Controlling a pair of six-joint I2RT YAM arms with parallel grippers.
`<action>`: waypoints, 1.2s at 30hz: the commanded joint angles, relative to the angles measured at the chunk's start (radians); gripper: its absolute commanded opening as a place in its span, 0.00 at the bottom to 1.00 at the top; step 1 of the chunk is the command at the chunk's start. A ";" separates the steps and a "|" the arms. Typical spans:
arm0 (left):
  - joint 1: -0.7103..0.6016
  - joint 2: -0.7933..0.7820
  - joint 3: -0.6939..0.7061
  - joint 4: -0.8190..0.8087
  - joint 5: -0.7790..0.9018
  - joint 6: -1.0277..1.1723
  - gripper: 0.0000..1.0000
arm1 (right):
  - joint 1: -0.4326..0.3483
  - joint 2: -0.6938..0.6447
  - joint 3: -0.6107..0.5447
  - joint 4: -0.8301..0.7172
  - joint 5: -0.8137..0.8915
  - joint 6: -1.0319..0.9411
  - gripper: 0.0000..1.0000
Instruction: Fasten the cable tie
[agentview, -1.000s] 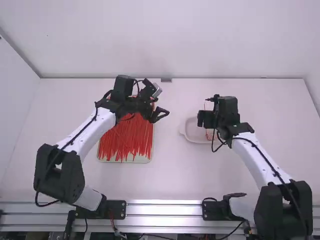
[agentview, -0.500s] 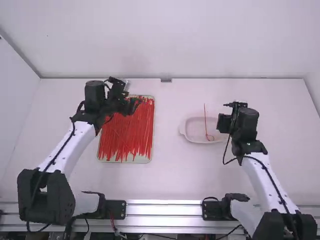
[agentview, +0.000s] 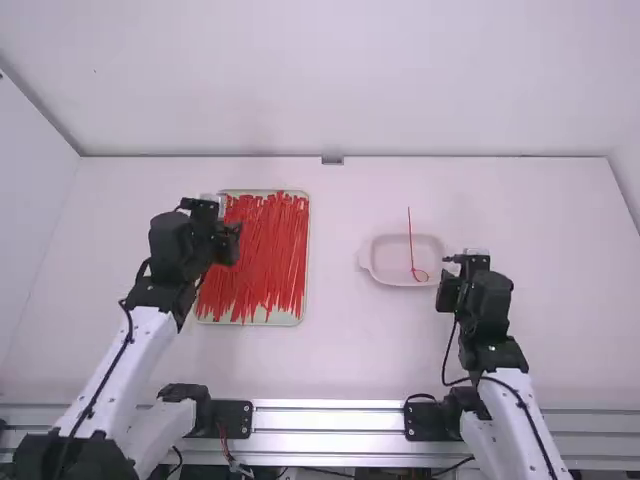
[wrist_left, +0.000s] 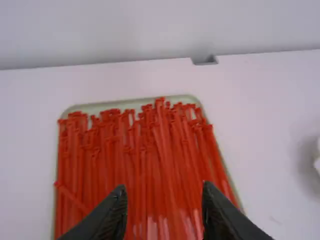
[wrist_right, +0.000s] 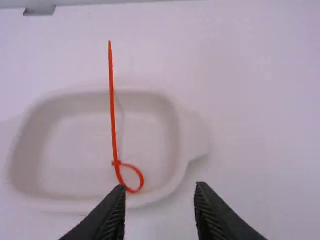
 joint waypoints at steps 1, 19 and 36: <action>-0.002 -0.065 -0.055 0.002 -0.110 -0.006 0.35 | 0.002 -0.057 -0.057 0.003 0.002 0.001 0.32; -0.002 -0.473 -0.463 0.002 -0.203 -0.006 0.00 | 0.002 -0.429 -0.264 0.003 0.002 0.001 0.00; -0.002 -0.751 -0.628 0.002 -0.203 -0.006 0.00 | 0.002 -0.661 -0.264 0.003 0.002 0.001 0.00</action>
